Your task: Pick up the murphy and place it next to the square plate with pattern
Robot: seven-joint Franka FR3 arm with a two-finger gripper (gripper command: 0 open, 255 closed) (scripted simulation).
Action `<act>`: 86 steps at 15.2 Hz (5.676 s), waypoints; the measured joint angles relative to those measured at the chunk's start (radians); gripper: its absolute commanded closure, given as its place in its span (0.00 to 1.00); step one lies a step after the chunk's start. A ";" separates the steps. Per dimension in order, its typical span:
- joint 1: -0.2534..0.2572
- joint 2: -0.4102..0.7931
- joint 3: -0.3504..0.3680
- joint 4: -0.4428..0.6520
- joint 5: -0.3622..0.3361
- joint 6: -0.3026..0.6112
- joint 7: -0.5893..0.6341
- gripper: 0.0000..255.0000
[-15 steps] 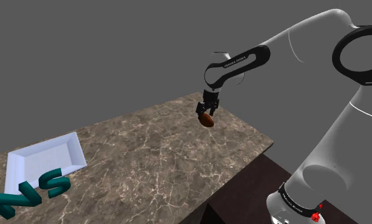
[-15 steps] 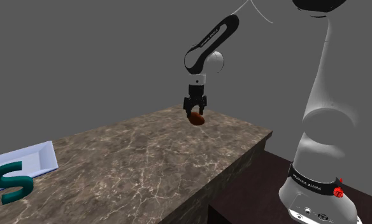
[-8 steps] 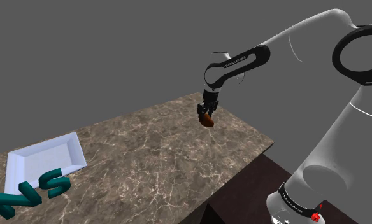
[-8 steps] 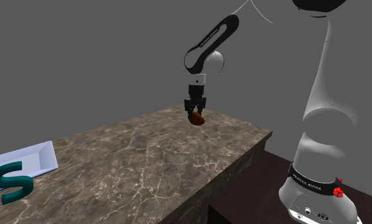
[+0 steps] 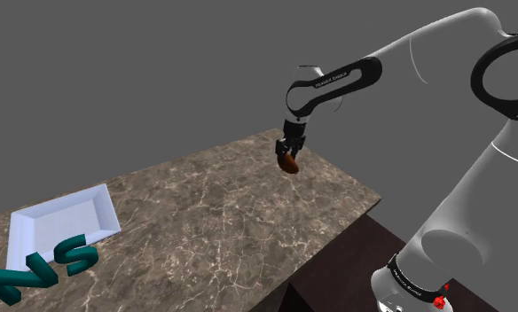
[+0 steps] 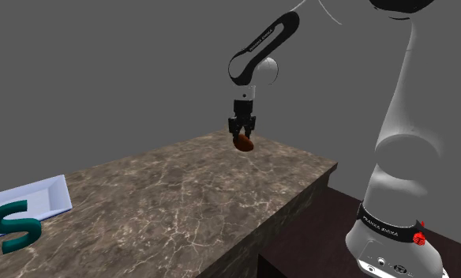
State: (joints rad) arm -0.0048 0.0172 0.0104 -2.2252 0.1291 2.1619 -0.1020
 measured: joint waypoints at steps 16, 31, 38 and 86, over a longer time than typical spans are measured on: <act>-0.003 -0.088 -0.003 0.123 -0.014 -0.211 0.023 1.00; 0.101 -0.101 0.118 0.177 0.010 -0.252 0.242 1.00; 0.177 -0.037 0.205 0.251 0.011 -0.242 0.406 1.00; 0.648 0.721 0.354 1.038 -0.252 -0.235 1.025 1.00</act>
State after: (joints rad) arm 0.6428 0.7378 0.3641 -1.1875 -0.1232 1.9268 0.9227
